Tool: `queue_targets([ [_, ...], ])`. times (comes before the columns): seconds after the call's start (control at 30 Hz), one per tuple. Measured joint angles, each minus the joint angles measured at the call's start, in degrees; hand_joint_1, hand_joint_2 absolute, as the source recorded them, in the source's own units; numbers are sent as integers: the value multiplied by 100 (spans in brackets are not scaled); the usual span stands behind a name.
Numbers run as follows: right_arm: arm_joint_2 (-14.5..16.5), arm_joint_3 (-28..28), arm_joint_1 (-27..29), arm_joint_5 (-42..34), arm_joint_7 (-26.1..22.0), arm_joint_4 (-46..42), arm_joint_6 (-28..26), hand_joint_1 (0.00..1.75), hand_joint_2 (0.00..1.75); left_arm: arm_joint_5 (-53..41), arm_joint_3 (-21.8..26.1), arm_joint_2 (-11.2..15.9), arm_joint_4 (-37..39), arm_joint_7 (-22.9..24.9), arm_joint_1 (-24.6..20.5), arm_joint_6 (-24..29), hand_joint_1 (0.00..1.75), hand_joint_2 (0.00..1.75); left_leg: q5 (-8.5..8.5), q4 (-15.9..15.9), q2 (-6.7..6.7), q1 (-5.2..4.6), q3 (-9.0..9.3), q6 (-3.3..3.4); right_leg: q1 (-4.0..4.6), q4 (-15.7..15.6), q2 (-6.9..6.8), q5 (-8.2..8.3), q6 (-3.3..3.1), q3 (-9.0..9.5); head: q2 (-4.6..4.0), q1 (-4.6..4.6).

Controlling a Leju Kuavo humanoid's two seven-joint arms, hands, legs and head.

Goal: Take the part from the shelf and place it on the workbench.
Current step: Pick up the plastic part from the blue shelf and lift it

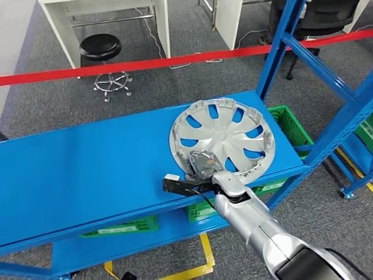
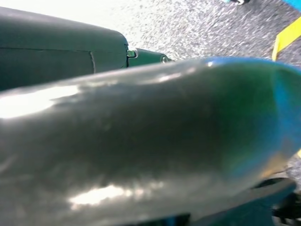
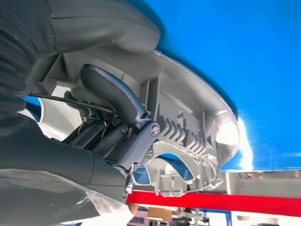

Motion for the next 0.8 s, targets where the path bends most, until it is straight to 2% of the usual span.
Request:
queue_targets([
  [0.07,-20,13,68,25,-34,-82,-112,175,175,19,0,-5,0,-5,1,6,0,0,24,-23,2,14,-6,75,-11,49,-5,-61,62,-56,0,5],
  [0.1,-40,24,117,72,-48,-142,-212,175,175,24,0,-8,0,-9,-2,8,0,0,39,-38,2,23,-10,113,-16,226,-9,-180,90,-149,0,19],
  [0.2,-115,76,297,308,-67,-381,-629,175,175,25,-4,-15,0,-15,-2,6,0,0,44,-38,-3,16,-34,168,-26,1275,-13,-663,129,-659,0,45],
  [0.23,-144,97,357,402,-62,-466,-762,175,175,24,-5,-14,0,-15,2,1,0,0,40,-36,-5,12,-36,172,-27,1514,-13,-705,131,-785,0,45],
  [0.27,-179,119,410,503,-49,-555,-884,175,175,23,-7,-13,0,-15,3,-4,0,0,33,-32,-8,9,-36,174,-27,1571,-13,-646,130,-829,0,48],
  [0.3,-211,137,451,591,-31,-641,-965,175,175,21,-9,-13,0,-15,2,-10,0,0,23,-24,-12,8,-33,173,-28,1396,-14,-482,123,-764,0,47],
  [0.33,-244,151,478,658,-11,-722,-1019,175,175,19,-11,-14,0,-16,-1,-14,0,0,7,-12,-16,8,-28,164,-29,1048,-16,-259,110,-616,0,49],
  [0.4,-294,175,500,738,20,-864,-1078,175,175,16,-14,-16,0,-17,-6,-19,0,0,-28,24,-21,-9,-42,124,-21,362,-16,-1,73,-286,1,46],
  [0.43,-312,184,510,756,28,-918,-1095,175,175,16,-15,-16,0,-17,-7,-20,0,0,-35,41,-21,-18,-59,97,-15,176,-14,25,51,-194,1,41],
  [0.57,-371,199,587,776,36,-1074,-1114,175,175,16,-16,-15,0,-17,-10,-27,0,0,-93,109,-17,-18,-106,-4,-20,89,-10,-20,-44,-140,0,34],
  [0.63,-381,201,605,774,38,-1120,-1114,175,175,16,-16,-10,0,-17,-16,-27,0,0,-334,520,-15,-10,-282,-56,-41,71,-17,-23,-102,-117,0,18],
  [0.7,-390,202,627,776,37,-1140,-1114,175,175,16,-16,-8,0,-17,-13,-27,0,0,-645,1265,-15,-3,-639,-83,-33,72,-18,-36,-136,-112,0,8],
  [0.73,-397,205,642,786,36,-1143,-1114,175,175,16,-16,-7,0,-17,-11,-27,0,0,-718,1552,-15,-2,-787,-85,-28,72,-17,-42,-144,-107,0,9],
  [0.77,-404,209,654,811,34,-1147,-1114,175,175,15,-16,-6,0,-17,-8,-27,0,0,-676,1649,-15,-2,-853,-77,-21,73,-14,-47,-149,-98,0,8],
  [0.8,-412,213,660,854,32,-1155,-1114,175,175,13,-16,-4,0,-17,-8,-32,0,0,-529,1532,-15,-3,-821,-61,-16,73,-9,-54,-150,-84,0,8],
])
